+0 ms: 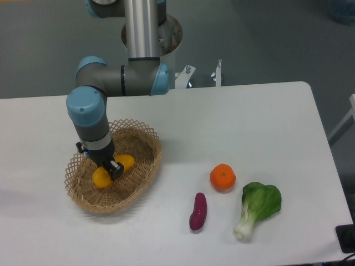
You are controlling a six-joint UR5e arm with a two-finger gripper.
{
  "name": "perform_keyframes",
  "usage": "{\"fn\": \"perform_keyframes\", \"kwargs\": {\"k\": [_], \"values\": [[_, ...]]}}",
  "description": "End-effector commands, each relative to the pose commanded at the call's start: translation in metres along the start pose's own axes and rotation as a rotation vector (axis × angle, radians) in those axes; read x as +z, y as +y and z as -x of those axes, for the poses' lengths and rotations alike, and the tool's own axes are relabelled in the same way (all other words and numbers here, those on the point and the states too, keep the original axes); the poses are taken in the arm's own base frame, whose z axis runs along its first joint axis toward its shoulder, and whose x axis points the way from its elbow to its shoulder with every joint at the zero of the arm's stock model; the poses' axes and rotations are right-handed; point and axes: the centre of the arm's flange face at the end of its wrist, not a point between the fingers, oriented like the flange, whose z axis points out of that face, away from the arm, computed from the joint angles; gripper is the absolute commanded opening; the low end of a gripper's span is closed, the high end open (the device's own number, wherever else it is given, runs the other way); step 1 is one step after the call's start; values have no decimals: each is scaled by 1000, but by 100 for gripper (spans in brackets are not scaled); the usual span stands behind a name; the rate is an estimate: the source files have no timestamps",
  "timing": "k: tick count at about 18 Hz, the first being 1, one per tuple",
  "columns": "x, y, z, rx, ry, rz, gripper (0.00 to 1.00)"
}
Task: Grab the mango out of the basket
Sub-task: 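Lift the held mango out of the basket and carry it above the orange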
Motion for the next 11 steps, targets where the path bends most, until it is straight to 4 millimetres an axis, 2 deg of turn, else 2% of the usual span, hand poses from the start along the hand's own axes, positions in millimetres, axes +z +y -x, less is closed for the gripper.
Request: {"fn": "perform_keyframes", "kwargs": {"k": [2,3,6,10,11], "values": [[-19,1,13,-13,-26,-24,46],[-28,4,27,-32,-39,-33,46],[-55,24,61,-81,-79,-59,46],[-71,55,111,-98,-106,-72,46],[-81,65,123,-103,-110,-76,46]]}}
